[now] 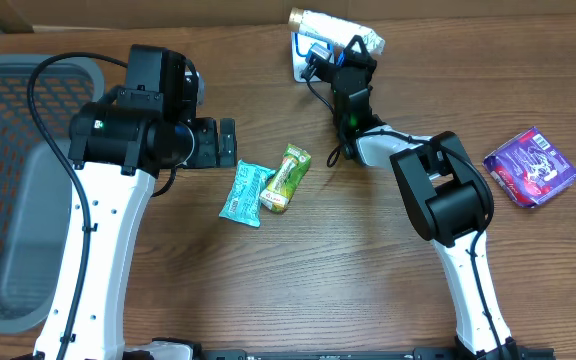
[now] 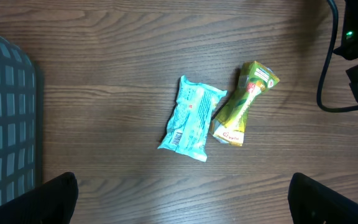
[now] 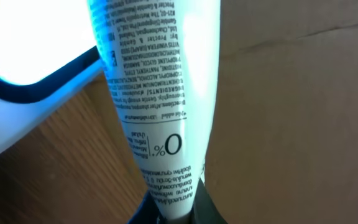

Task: Scan the item barcode
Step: 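Hold the white tube in front of the white scanner, then carry the white tube to the table right edge and release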

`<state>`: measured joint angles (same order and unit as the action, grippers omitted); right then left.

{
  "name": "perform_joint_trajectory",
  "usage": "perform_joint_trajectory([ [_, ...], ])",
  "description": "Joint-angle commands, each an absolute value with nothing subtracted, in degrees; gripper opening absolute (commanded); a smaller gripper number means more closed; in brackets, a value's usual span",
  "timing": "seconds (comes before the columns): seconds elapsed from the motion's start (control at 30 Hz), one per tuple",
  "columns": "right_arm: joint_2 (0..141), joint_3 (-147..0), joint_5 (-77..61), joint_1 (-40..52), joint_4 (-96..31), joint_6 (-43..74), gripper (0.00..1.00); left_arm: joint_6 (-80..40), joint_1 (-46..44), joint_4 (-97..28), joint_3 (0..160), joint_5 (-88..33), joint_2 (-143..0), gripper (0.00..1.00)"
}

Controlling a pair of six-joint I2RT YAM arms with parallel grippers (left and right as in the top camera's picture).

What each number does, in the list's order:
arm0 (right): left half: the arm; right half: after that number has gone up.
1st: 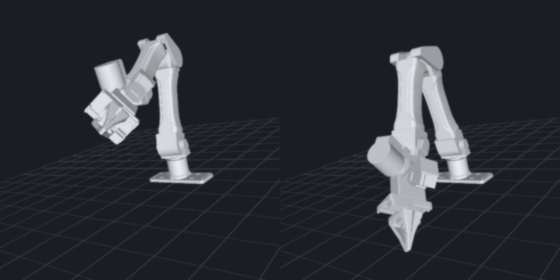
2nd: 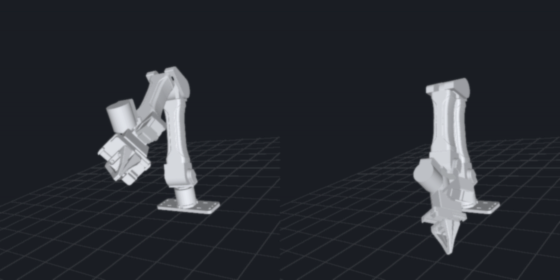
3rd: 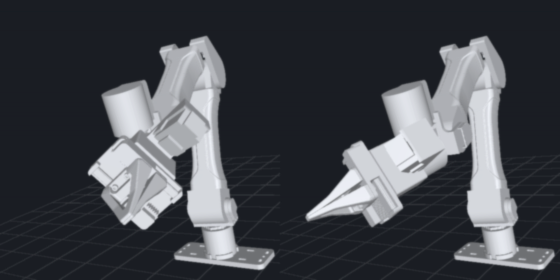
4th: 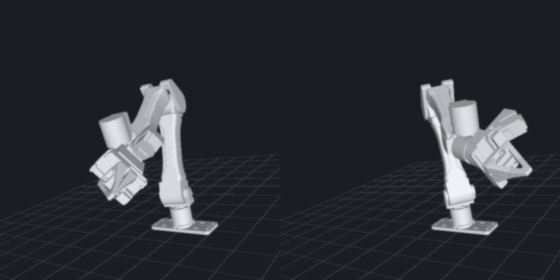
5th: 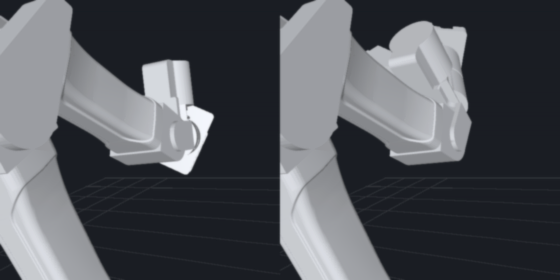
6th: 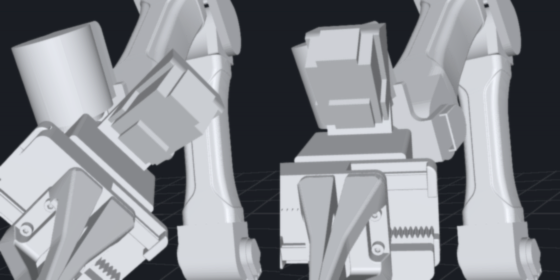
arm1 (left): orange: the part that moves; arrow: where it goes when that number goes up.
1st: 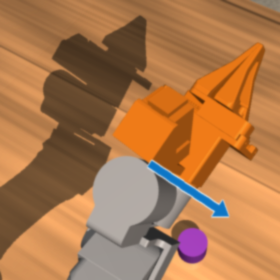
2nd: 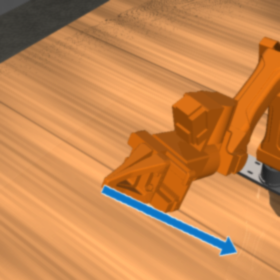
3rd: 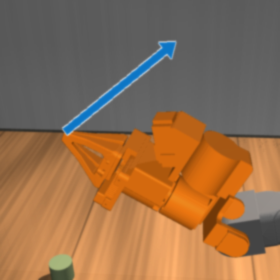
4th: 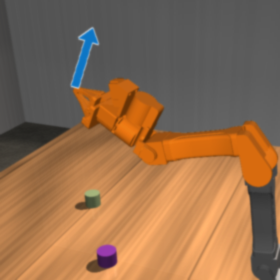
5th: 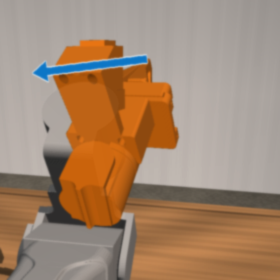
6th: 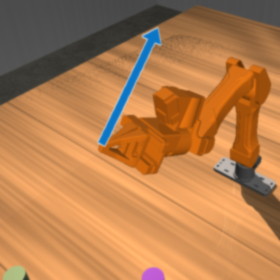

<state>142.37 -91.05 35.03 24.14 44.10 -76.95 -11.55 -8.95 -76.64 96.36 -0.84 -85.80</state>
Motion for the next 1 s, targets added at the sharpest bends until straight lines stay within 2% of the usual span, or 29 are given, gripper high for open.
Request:
perform_joint_trajectory([
  [0.0,141.2,-93.5,36.5,23.8,47.9,-78.1,0.04,-10.7,-9.0,-76.4,96.5,-1.1,-86.2,1.00],
  [0.33,141.2,-93.5,38.1,23.9,49.5,-79.5,0.04,-10.7,-9.0,-76.4,96.5,-1.1,-86.2,1.00],
  [0.53,139.1,-93.4,44.6,27.0,53.5,-79.6,0.04,-10.7,-9.0,-76.4,96.5,-1.1,-86.2,1.00],
  [0.63,134.2,-93.4,46.7,28.5,45.6,-77.3,0.04,-10.7,-9.0,-76.4,96.5,-1.1,-86.2,0.99],
  [0.8,122.0,-93.4,51.1,30.1,31.3,-65.9,0.04,-10.7,-9.0,-76.4,96.5,-1.1,-86.2,1.00],
  [0.97,108.5,-93.4,52.5,32.3,7.0,-48.0,0.04,-10.7,-9.0,-76.4,96.5,-1.1,-86.2,0.99],
])
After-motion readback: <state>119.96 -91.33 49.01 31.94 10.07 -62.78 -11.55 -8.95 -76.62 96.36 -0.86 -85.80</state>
